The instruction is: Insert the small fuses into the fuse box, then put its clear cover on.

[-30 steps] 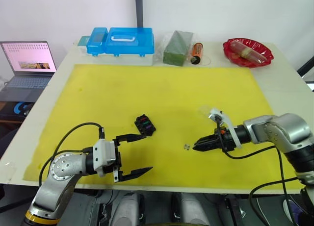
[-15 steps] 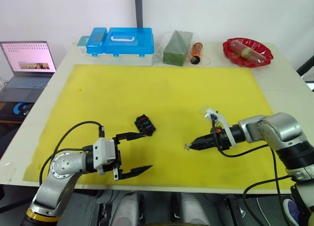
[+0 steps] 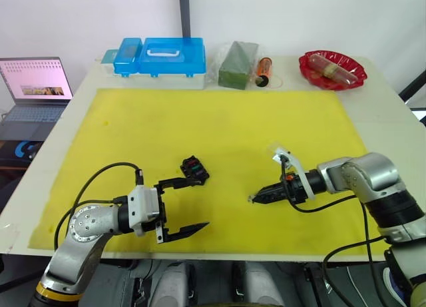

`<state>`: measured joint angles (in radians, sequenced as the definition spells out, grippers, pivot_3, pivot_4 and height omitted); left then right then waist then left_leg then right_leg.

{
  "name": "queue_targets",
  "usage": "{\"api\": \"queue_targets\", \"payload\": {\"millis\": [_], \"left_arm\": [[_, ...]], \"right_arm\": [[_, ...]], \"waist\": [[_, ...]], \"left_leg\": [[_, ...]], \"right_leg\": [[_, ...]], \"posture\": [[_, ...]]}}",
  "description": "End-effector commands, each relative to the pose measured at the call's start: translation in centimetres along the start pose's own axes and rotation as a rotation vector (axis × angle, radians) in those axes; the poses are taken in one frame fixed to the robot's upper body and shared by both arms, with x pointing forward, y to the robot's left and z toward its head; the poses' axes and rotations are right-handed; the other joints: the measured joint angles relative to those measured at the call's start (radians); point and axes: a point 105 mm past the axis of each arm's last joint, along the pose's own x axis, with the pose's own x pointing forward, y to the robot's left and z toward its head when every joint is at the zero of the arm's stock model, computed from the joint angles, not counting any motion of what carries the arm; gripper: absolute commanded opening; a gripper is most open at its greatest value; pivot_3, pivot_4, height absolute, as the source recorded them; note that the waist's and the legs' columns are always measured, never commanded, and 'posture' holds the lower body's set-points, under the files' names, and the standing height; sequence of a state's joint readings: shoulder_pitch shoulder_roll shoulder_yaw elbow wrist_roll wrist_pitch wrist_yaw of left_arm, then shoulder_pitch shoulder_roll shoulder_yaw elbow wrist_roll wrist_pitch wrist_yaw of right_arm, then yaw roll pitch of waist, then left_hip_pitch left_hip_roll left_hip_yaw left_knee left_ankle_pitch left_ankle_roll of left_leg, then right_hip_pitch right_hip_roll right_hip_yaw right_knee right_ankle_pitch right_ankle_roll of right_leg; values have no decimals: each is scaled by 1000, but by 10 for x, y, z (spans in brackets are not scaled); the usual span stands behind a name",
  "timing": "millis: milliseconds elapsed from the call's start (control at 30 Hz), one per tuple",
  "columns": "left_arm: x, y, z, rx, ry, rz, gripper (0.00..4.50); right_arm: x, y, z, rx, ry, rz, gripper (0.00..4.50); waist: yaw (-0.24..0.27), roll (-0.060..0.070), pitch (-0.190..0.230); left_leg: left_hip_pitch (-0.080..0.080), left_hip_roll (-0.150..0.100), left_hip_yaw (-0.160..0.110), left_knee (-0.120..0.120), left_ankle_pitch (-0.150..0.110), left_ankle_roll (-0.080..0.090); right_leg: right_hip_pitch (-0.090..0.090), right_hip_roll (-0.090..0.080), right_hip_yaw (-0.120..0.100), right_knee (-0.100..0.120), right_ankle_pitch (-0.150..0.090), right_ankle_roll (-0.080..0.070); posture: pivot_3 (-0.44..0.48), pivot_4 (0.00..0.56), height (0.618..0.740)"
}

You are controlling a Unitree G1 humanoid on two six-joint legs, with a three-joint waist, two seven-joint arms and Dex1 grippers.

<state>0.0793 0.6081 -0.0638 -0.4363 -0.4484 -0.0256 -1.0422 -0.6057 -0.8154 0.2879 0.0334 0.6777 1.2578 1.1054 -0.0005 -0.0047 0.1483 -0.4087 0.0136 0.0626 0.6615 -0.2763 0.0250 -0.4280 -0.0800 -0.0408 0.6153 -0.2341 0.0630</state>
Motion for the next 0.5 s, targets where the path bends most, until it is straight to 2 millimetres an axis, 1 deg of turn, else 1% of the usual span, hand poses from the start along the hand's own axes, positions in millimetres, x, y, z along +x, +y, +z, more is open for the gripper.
{"api": "queue_targets", "payload": {"millis": [33, 67, 133, 167, 200, 333, 433, 500], "left_arm": [[-1, -2, 8, 23, -24, -8, 4500], [-1, -2, 8, 22, -23, -8, 4500], [-2, -3, 7, 22, -22, -9, 4500], [-2, -3, 7, 22, -21, -8, 4500], [-2, -3, 6, 21, -20, -8, 4500], [-3, -3, 4, 20, -17, -7, 4500], [-5, -3, 1, 19, -13, -4, 4500], [-7, -2, 1, 21, -10, 1, 4500]], "right_arm": [[2, 2, 4, -23, -7, -3, 1346], [2, 1, 4, -23, -7, -3, 1163], [3, 1, 4, -24, -8, -4, 620], [2, 1, 4, -24, -12, -6, 190], [2, 1, 5, -23, -15, -7, 33], [-2, 1, 10, -23, -46, -15, 33], [-14, 9, 19, -42, -76, -7, 33], [-19, 14, 21, -74, -76, -7, 33]], "waist": [[-8, 0, 0], [-10, 0, 0], [-12, 0, 0], [-12, 0, 0], [-12, 0, 0], [-13, 0, 0], [-13, 1, 0], [-12, 2, 1]], "left_leg": [[0, 0, 0, 0, 0, 0], [0, 0, 0, 0, 0, 0], [0, 0, 0, 0, 0, 0], [0, 0, 0, 0, 0, 0], [0, 0, 0, -1, 0, 0], [0, 0, 0, -1, 0, 0], [0, 0, 0, -1, 0, 0], [0, 0, 0, -1, 0, 0]], "right_leg": [[0, 0, 0, 0, 0, 0], [0, 0, 0, 0, 0, 0], [0, 0, 0, 0, 0, 0], [0, 0, 0, 0, 0, 0], [0, 0, 0, 0, 0, 0], [0, 0, 0, 0, 0, 0], [0, 0, 0, 0, 0, 0], [-1, -1, 0, 0, 0, 0]], "posture": [[0, 150, 740], [0, 150, 740], [0, 150, 740], [0, 150, 740], [0, 150, 740], [0, 150, 740], [0, 150, 740], [0, 150, 740]]}}
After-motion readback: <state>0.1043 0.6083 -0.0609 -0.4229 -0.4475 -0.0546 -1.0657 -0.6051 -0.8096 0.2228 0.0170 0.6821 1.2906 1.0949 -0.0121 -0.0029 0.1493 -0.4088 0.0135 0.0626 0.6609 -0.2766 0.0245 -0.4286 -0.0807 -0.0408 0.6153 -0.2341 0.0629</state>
